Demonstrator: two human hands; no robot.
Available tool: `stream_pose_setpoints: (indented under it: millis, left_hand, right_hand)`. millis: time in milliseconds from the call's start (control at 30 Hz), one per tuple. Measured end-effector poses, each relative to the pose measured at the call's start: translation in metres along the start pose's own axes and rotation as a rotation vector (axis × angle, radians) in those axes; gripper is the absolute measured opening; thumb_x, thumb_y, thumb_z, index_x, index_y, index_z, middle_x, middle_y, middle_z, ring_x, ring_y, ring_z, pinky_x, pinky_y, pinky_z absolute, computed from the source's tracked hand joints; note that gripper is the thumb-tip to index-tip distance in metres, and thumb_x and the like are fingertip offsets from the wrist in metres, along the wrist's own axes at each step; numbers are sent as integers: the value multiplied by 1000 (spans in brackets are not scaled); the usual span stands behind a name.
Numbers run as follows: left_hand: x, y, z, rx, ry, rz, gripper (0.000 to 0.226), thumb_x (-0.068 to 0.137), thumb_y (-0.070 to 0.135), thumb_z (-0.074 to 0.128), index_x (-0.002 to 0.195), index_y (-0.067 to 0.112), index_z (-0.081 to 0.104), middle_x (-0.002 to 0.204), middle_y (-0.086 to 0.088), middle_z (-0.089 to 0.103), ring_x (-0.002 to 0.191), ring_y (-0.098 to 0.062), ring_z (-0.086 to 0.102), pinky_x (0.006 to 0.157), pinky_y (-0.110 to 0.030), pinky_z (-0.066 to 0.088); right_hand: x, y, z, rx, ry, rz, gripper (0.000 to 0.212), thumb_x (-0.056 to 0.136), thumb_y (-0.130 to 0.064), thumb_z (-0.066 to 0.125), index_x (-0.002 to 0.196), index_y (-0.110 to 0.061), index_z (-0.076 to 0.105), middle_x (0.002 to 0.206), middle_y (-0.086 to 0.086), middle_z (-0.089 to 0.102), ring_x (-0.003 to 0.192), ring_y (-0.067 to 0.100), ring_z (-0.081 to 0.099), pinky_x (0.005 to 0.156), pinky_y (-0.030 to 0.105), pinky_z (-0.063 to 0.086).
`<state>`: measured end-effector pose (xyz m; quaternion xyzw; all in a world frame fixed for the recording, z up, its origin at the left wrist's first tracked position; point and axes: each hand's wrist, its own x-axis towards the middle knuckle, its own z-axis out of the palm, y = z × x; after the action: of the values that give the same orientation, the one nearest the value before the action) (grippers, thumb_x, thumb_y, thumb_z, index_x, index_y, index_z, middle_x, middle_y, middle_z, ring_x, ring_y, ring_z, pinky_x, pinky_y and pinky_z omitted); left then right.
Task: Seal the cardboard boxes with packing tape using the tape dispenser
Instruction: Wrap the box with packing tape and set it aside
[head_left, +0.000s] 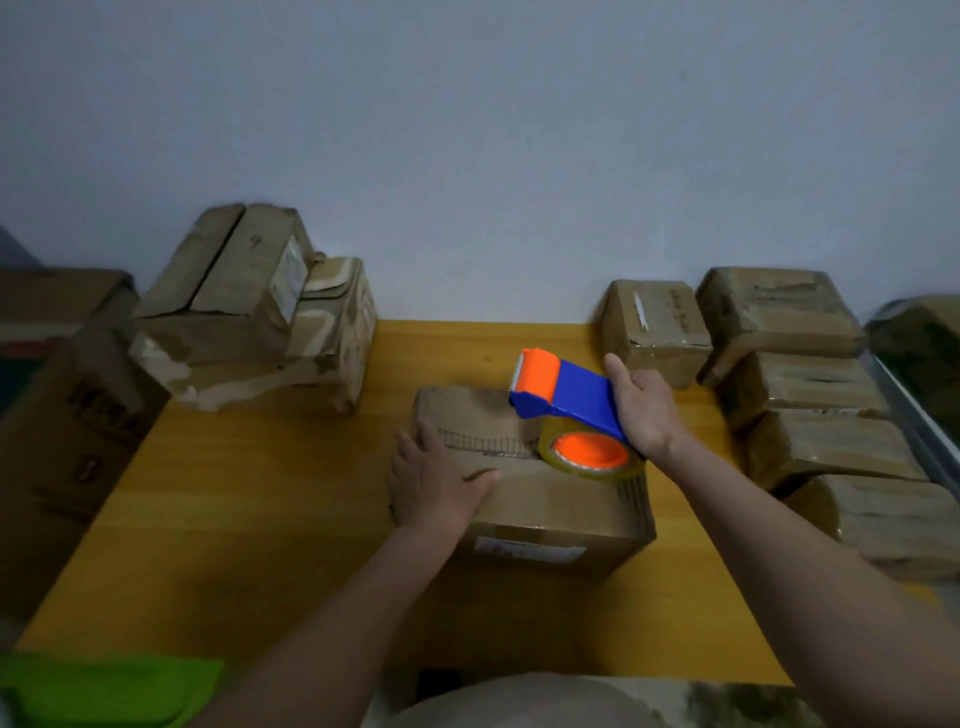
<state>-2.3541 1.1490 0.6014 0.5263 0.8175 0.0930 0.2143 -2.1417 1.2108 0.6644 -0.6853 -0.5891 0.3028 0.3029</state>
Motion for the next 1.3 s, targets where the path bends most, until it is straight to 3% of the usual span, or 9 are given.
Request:
stream_pose_setpoints:
  millis: [167,300,400,467,700,833,967,1100,1300]
  left_hand:
    - [3,-4,-2,-102,64,114,97,77,52,71,151,22,16,158,0,12,143,-22,19,113,-40,30]
    - [5,-1,-13,-466,288,125,32,95,25,51,126,22,57,123,5,48,113,-7,43,88,-20,37]
    - [11,17,-42,-1242,-192,-287,43,98,49,40,88,17,66,84,2,66,86,-15,62,73,-24,48]
    - [17,19,-54,-1412,-403,-340,55,92,62,43,84,13,66,77,-3,71,83,-18,67,69,-28,53]
    - [25,13,-64,-1374,-441,-221,12,88,17,68,96,9,64,91,-9,73,83,-17,69,64,-25,56]
    - [29,12,-63,-1346,-445,-231,6,96,15,58,94,10,60,93,-10,68,83,-17,67,65,-27,55]
    - [33,10,-64,-1334,-495,-265,15,99,18,50,101,7,60,97,-12,67,86,-20,66,63,-28,55]
    - [35,7,-70,-1350,-587,-264,23,93,27,60,105,8,61,100,-10,68,90,-21,66,64,-28,55]
    - [40,11,-60,-1136,-295,-198,5,91,15,65,87,11,65,81,-5,69,72,-13,66,54,-20,50]
  right_hand:
    - [3,-10,17,-42,-73,-47,57,100,-45,32,53,-15,39,54,4,45,52,19,44,57,33,34]
    - [7,-12,20,-36,-90,-79,57,100,-47,31,54,-14,42,56,8,48,55,22,48,61,35,37]
    - [8,-15,23,-34,-100,-83,58,99,-50,30,56,-14,44,58,9,51,57,24,52,63,36,39]
    - [6,-17,25,-50,-123,-84,59,96,-55,30,57,-14,47,58,8,54,59,23,56,64,37,42]
    - [9,-35,15,-92,-400,-76,61,62,-73,57,72,-13,65,59,-2,67,55,12,65,52,20,45]
    - [20,-48,3,-124,-737,-10,62,55,-62,69,87,-9,72,76,4,74,67,15,70,57,22,50]
    - [23,-48,1,-61,-846,36,56,62,-51,71,97,-7,71,92,12,74,81,23,69,71,30,54]
    - [23,-48,-1,-26,-919,56,49,62,-49,71,94,-13,71,93,11,74,80,20,69,68,27,55]
    - [27,-55,3,-108,-935,72,52,63,-51,72,99,-15,66,89,2,75,79,17,71,64,25,55]
